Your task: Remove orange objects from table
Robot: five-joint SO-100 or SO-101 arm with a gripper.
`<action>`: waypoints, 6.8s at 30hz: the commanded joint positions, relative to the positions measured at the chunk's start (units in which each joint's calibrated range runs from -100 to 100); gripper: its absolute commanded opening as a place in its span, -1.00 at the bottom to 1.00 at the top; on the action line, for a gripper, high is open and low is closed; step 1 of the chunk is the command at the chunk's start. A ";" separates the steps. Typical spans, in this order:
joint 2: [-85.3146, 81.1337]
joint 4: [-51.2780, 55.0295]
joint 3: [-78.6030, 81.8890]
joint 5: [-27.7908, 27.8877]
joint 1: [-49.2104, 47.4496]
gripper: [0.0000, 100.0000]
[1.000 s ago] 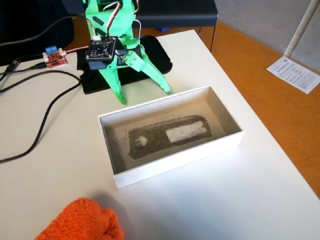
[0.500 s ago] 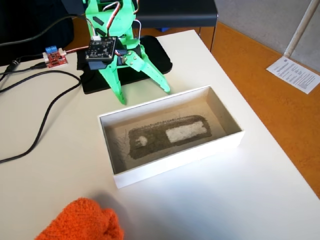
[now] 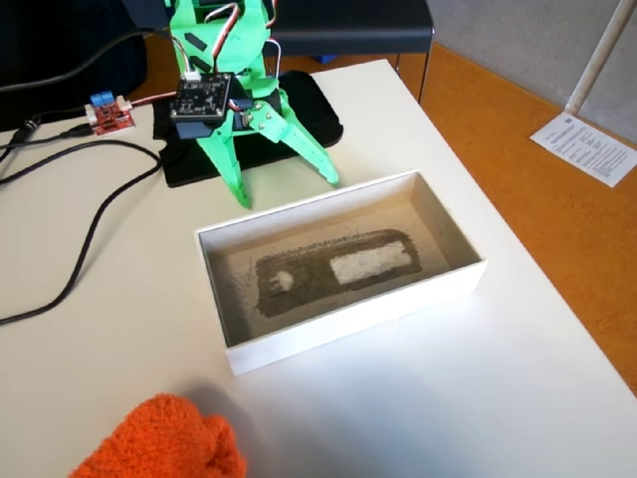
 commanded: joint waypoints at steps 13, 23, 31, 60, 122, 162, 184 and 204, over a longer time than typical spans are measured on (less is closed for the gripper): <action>-0.10 -0.83 -0.20 -0.20 -0.06 -0.08; -0.10 -0.83 -0.20 -0.20 -0.06 -0.08; -0.10 -0.83 -0.20 -0.20 -0.28 -0.08; 87.86 -19.15 -103.59 -0.34 15.24 -0.08; 55.13 2.33 -85.86 2.78 -14.85 -1.00; 58.90 -27.34 -57.56 7.77 -11.74 -1.00; 63.35 -67.07 -65.41 23.69 -64.76 0.25; 39.60 -56.61 -28.30 14.41 -21.21 0.25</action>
